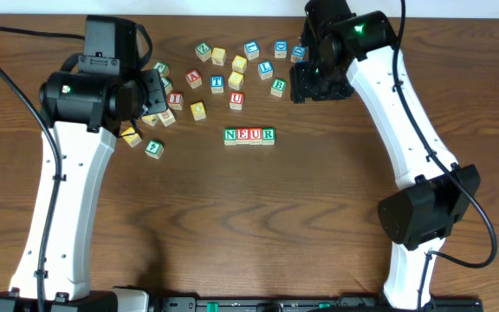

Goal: Spell out NEURIPS
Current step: 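Raise the right gripper and move it to the upper right blocks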

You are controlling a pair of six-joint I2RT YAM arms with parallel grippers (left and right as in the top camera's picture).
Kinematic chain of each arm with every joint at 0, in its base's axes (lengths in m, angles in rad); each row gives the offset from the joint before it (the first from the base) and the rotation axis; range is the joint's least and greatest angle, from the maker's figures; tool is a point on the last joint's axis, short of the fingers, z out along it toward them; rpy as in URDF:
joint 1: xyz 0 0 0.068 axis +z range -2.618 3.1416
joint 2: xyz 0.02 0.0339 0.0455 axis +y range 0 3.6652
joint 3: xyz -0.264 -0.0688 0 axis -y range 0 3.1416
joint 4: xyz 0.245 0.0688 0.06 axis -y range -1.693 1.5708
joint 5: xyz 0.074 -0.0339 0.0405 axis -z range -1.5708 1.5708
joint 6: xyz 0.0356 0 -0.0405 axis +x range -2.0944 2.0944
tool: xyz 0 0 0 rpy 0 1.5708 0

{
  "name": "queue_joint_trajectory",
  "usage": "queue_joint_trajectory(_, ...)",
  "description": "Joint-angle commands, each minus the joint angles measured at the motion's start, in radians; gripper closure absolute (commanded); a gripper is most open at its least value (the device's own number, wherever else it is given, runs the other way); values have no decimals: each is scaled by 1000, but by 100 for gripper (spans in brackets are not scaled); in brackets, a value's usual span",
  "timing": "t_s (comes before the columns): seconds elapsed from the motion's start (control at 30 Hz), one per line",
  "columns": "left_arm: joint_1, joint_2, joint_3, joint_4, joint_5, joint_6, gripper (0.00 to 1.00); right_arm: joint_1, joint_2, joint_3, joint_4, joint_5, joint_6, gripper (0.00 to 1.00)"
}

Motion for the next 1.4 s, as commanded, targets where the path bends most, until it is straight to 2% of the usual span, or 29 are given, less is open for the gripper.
queue_joint_trajectory(0.0,2,-11,24,-2,-3,-13,59,0,-21,15,17,-8,-6,37)
queue_joint_trajectory(0.67,2,80,22,164,-11,0,58,-2,21,13,275,93,-6,34)
queue_joint_trajectory(1.1,2,106,22,304,-13,21,58,-43,54,18,304,70,7,33)
queue_joint_trajectory(1.37,2,137,22,317,-13,21,58,-69,56,18,335,37,34,33)
